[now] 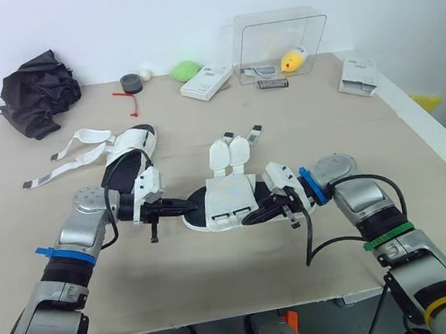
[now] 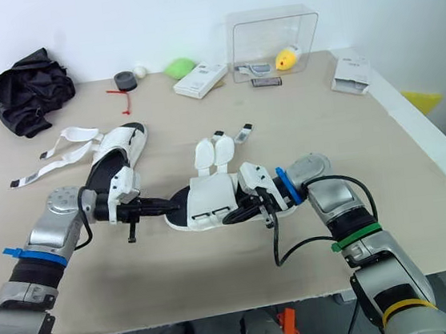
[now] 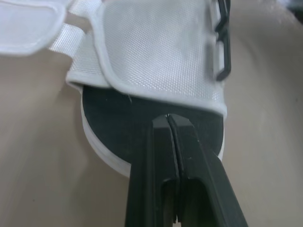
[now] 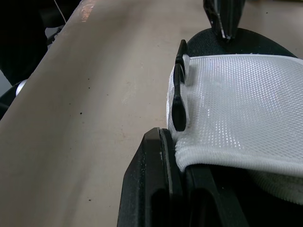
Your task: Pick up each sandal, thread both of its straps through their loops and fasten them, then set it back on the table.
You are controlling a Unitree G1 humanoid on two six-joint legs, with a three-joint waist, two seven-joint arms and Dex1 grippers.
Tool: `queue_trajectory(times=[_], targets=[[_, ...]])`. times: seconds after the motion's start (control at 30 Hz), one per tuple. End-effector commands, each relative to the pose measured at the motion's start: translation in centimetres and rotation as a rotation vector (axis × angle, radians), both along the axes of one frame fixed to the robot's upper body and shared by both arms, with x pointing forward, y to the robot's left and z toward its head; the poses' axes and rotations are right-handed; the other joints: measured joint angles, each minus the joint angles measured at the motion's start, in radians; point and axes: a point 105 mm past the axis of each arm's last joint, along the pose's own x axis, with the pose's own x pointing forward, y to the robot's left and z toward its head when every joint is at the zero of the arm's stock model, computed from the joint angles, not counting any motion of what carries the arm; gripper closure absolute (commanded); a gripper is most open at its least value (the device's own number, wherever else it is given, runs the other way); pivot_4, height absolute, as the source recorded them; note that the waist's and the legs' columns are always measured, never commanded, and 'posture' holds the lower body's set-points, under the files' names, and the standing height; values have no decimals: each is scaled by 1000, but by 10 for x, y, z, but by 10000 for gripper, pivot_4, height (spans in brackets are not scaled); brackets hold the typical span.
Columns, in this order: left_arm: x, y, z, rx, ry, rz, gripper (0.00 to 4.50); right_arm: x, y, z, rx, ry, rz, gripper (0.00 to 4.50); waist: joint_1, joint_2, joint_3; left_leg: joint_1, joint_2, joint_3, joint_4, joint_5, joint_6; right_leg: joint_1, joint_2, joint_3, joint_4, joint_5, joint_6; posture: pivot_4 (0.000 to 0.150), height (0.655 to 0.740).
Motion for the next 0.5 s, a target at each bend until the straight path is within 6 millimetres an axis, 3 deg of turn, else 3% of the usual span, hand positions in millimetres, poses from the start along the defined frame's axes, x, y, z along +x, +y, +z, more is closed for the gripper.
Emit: queue_trajectory(times=[0.03,0.3,0.5], targets=[[-5,-1,-12,45,-5,-33,44750,-9,2,-12,-50,46,49,45000,0,0,0,0,0,0,0,0,0,0,0,0,0,0,0,1500,7400],[16,-18,-19,41,-108,15,44750,-11,5,-12,-41,51,52,45000,5,0,-3,4,0,0,2,0,0,4,0,0,0,0,1,1500,7400],[10,-41,-11,-39,-48,-105,44750,-14,6,-14,-45,52,59,45000,5,0,-3,4,-1,0,2,0,0,4,0,0,1,0,2,1500,7400]])
